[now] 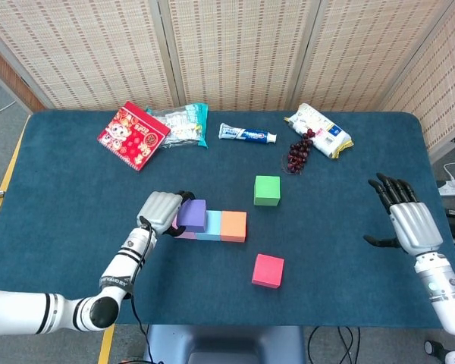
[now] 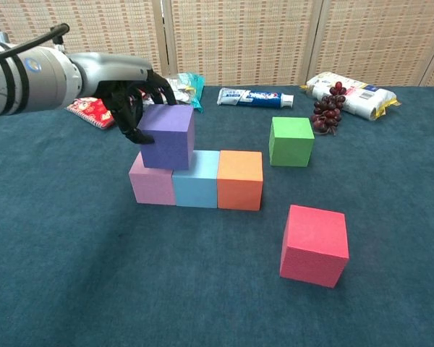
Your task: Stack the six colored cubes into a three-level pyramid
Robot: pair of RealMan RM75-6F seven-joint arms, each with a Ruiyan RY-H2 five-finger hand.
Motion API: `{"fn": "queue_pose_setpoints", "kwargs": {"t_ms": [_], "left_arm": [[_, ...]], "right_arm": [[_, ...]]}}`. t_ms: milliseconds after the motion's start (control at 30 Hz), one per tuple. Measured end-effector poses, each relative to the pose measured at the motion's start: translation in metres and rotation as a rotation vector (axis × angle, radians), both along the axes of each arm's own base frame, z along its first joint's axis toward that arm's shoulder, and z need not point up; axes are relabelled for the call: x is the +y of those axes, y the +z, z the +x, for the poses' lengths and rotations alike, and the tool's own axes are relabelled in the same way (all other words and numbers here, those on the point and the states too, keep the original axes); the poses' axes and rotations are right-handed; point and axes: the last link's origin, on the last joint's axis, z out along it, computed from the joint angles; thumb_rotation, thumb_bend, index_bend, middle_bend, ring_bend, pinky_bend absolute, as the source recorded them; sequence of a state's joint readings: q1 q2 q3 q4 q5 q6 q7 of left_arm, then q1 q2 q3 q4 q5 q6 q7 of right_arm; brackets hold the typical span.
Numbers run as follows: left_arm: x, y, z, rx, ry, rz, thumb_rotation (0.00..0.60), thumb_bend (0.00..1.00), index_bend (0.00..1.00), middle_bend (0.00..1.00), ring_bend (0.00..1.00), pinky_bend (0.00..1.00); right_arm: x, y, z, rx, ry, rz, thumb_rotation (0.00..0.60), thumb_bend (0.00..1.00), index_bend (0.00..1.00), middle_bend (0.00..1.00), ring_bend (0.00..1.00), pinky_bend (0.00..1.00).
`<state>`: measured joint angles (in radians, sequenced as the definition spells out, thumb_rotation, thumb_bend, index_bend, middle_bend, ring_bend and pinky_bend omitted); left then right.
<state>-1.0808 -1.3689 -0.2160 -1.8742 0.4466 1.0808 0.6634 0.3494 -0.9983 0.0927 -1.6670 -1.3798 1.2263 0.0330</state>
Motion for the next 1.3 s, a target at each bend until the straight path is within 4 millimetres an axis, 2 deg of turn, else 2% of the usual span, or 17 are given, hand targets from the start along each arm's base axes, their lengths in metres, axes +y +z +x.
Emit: {"fn": "queue_pose_setpoints", "kwargs": {"t_ms": [833, 1300], "left_arm": [[0.009, -0.011, -0.006, -0.021, 0.0, -0.021, 0.6, 0.33, 0.37, 0.47, 0.42, 0.33], [0.009, -0.009, -0.009, -0.021, 0.0, -0.024, 0.6, 0.33, 0.37, 0.47, 0.42, 0.32]], "right_arm": [[-0.003, -0.001, -0.007, 0.0, -0.025, 0.004, 0.6, 0.16, 0.0, 0.0, 0.0, 0.0], [-0.004, -0.003, -0.006, 0.002, -0.025, 0.004, 0.6, 0.16, 0.0, 0.0, 0.0, 0.0]]}}
